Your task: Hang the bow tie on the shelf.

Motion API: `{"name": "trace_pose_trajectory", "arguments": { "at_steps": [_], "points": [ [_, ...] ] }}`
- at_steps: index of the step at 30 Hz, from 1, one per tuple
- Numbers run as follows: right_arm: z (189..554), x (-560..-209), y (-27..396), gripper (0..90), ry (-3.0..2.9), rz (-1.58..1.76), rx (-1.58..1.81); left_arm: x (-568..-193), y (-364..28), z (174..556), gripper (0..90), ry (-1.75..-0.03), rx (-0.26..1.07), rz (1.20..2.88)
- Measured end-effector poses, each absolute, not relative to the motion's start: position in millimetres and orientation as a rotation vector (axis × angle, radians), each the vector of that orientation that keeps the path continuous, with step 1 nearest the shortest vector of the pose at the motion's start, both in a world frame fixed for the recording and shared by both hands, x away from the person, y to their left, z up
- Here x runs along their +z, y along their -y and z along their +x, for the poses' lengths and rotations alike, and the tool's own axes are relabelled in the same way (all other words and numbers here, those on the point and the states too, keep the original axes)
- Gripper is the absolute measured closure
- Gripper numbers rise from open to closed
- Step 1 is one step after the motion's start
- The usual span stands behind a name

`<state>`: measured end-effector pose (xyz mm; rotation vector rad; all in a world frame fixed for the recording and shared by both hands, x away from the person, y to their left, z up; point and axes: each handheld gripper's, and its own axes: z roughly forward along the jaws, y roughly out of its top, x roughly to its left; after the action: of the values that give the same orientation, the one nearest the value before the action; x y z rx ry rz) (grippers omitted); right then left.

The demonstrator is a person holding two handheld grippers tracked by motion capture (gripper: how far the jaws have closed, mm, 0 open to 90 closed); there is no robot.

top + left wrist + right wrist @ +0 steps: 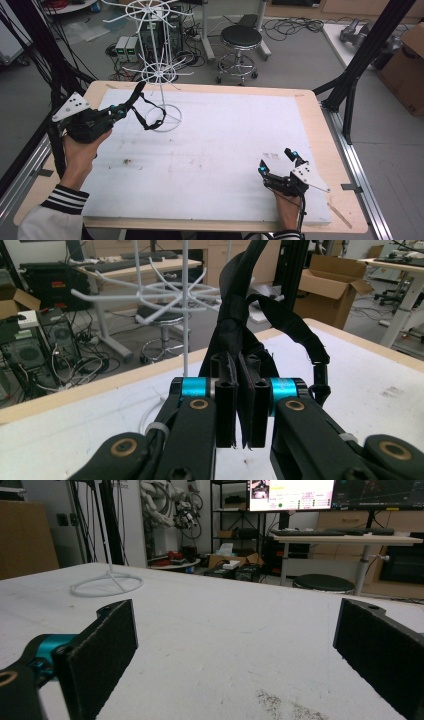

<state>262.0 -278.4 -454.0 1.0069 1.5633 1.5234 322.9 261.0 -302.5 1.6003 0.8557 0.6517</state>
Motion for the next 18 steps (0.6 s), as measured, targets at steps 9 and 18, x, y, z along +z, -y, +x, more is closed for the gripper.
{"name": "trace_pose_trajectory", "arguments": {
  "at_steps": [9, 18],
  "points": [
    [262, -454, 278, 3.0, -1.563, 1.008, 1.526, -294, -255, 331, 85.8, -0.857, 0.661, 1.579],
    [262, -454, 278, 2.9, -1.562, 1.008, 1.526, -295, -250, 342, 85.9, -0.877, 0.646, 1.565]
  ]
}}
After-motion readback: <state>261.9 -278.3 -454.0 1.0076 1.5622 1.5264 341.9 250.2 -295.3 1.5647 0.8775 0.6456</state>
